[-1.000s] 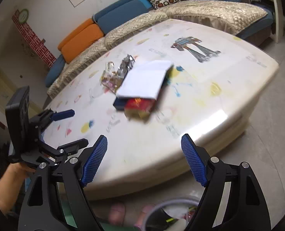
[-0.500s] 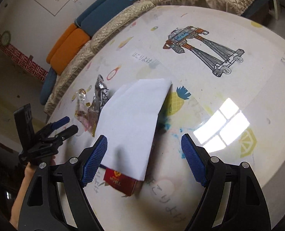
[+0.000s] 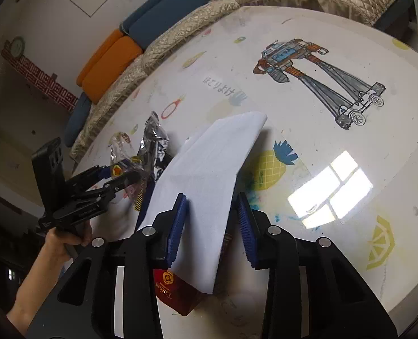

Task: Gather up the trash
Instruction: 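Grasp the foil snack bag with the left tool while the right tool grasps the white paper, then carry foil bag and paper over the bin and open both tools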

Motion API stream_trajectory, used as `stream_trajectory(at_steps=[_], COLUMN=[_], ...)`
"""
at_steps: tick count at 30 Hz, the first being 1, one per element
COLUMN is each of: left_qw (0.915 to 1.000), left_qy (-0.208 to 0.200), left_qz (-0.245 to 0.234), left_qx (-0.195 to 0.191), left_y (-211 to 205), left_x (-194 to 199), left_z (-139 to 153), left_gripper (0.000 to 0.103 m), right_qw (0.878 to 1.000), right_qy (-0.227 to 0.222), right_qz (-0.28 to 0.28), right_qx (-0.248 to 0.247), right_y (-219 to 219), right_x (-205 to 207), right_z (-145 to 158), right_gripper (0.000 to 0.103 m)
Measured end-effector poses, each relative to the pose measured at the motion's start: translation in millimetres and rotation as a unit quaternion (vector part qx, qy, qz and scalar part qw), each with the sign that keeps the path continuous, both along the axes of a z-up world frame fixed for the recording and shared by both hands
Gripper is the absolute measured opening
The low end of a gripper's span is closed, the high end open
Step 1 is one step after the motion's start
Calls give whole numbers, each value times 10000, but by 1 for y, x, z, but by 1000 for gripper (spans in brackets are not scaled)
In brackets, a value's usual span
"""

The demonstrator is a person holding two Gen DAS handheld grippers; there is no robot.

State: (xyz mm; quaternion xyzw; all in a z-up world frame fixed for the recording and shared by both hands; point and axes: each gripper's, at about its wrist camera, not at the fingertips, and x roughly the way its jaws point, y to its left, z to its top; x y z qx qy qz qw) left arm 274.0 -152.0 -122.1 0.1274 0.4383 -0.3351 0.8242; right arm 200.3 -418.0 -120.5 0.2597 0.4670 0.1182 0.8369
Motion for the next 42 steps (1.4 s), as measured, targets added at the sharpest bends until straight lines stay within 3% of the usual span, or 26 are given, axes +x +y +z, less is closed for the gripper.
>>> stream_trajectory(at_steps=[3, 9, 26, 30, 31, 36, 42], left_qw=[9997, 9995, 9983, 9982, 9983, 9983, 9971], left_qy=[-180, -256, -561, -561, -541, -506, -531], left_qz=[-57, -147, -120, -135, -142, -264, -536], left_qx=[131, 74, -124, -162, -176, -124, -87], left_y=[3, 13, 31, 31, 31, 28, 9], left_x=[-11, -28, -88, -102, -105, -129, -162], left_z=[5, 16, 76, 81, 81, 85, 91], left_gripper=[28, 18, 17, 17, 17, 17, 17], right_qw=[9999, 9996, 9977, 9981, 9974, 9933, 9944], right_qy=[-107, -263, -620, -556, -593, -756, -838], right_qz=[-26, 9, -60, -77, -95, -298, -188], right_qx=[0, 54, 261, 268, 386, 827, 616], right_y=[-1, -3, -6, -6, -6, -16, -19], right_x=[-5, -20, -67, -73, -76, -94, -130], right_z=[10, 28, 83, 86, 86, 98, 115], right_gripper=[32, 27, 10, 8, 4, 3, 3])
